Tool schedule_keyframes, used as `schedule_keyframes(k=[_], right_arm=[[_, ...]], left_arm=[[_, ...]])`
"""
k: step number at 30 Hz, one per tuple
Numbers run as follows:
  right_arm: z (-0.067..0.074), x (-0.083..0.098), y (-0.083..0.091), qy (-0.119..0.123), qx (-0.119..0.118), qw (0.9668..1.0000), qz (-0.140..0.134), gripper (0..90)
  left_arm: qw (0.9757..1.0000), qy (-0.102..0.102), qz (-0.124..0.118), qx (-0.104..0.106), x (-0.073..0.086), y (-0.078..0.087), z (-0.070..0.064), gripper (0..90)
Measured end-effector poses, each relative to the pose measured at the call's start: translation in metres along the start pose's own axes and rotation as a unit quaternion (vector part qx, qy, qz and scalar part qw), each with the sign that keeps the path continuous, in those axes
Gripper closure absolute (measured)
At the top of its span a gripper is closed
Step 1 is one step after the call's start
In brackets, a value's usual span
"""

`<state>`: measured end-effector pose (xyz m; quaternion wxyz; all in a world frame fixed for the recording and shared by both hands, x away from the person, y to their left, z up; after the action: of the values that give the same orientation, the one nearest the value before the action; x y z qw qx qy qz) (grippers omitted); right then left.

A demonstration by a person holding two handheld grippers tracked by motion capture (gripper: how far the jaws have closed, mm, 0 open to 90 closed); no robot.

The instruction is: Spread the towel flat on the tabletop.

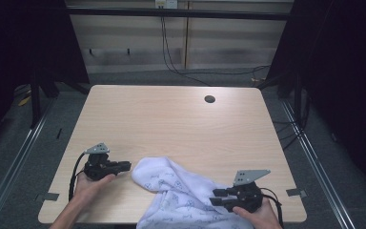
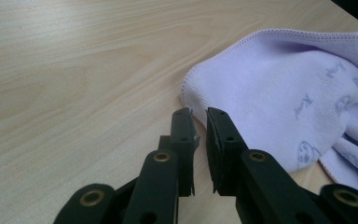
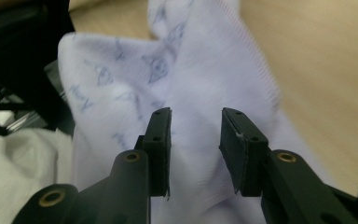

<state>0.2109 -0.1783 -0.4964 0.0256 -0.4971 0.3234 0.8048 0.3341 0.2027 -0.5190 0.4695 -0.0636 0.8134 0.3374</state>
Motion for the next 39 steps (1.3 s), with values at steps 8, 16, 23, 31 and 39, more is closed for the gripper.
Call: schedule_keyframes(k=[8, 16, 23, 31, 39], right_arm=[[-0.040, -0.015, -0.001, -0.022, 0.042, 0.9987, -0.020, 59.1], [-0.037, -0.004, -0.026, -0.022, 0.015, 0.9996, 0.004, 75.0], [-0.041, -0.017, -0.008, -0.030, 0.034, 0.9980, -0.043, 83.3], [-0.050, -0.048, 0.028, -0.031, 0.063, 0.9904, -0.119, 83.7], [-0.050, -0.086, 0.029, -0.005, 0.059, 0.9876, -0.145, 83.7]], left_arm=[[0.9998, 0.016, -0.004, 0.014, -0.007, -0.014, 0.007, 61.4], [0.9978, 0.018, 0.023, 0.060, -0.007, -0.035, -0.003, 45.7], [0.9959, -0.033, 0.048, 0.069, -0.003, -0.043, -0.024, 85.8], [0.9926, -0.037, -0.077, 0.086, -0.050, -0.010, -0.041, 86.7], [0.9829, -0.049, -0.161, 0.073, -0.095, 0.024, -0.047, 86.8]])
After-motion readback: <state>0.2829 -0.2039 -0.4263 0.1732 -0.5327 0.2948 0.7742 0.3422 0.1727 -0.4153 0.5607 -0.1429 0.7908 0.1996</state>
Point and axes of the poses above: each handheld gripper's, and its own axes: y roughly backward along the jaws, x roughly out of its underside, z roughly to its left, the point moved 5 cm from there along -y, roughly forward along the jaws, and after that the axes turned 8 degrees about -z, right-handed, at the moved point
